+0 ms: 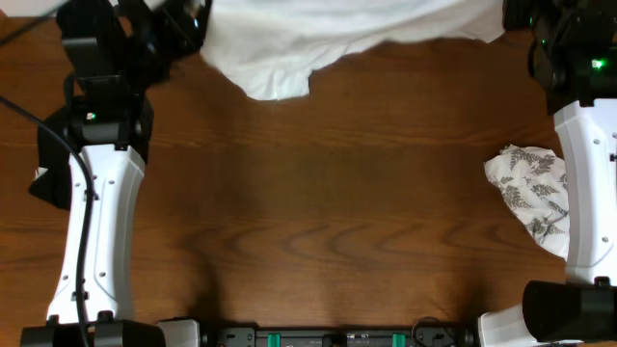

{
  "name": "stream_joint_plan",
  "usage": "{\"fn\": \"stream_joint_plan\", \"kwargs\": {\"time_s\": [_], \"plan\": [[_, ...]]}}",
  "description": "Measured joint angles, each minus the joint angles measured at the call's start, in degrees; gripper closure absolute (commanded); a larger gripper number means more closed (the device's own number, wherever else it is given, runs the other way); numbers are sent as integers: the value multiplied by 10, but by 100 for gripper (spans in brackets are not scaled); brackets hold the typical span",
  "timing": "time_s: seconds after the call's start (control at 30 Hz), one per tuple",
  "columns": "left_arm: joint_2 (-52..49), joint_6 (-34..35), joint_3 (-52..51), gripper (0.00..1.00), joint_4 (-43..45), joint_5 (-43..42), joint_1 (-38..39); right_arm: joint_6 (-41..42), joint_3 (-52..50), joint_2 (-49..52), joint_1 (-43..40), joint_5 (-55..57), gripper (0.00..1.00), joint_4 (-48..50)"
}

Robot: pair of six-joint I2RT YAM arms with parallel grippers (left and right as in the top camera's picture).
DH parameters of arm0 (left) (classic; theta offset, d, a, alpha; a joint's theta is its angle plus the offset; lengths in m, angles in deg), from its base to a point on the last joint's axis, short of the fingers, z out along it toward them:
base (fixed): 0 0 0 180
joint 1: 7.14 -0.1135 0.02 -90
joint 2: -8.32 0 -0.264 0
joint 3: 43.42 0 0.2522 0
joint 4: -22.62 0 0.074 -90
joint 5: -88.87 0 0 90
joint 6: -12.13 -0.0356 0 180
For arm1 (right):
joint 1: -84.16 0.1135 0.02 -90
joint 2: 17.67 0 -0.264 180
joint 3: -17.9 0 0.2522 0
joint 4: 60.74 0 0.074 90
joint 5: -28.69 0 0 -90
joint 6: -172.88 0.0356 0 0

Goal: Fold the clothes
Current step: 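Lift the T-shirt with both grippers and stretch it taut between them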

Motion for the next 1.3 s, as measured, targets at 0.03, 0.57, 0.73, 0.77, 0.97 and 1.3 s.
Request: {"fn": "stream_joint_plan", "kwargs": {"time_s": [0.03,0.57,0.73,0.77,0.97,1.3], "plan": [[0,-8,2,94,-53,-2,0,0,1,0,0,-1,99,-35],[-8,-137,-15,94,-282,-37,0,0,0,12,0,-1,99,-225],[14,-137,-16,94,-252,-63,0,0,-1,8,0,-1,99,-224],[23,-136,-16,94,-252,-64,0,0,-1,2,0,-1,99,-224],[136,-136,-16,94,-257,-73,0,2,-2,-81,1,-1,99,-223],[331,-137,-16,94,-292,-57,0,11,-1,-261,2,-1,99,-212]]}}
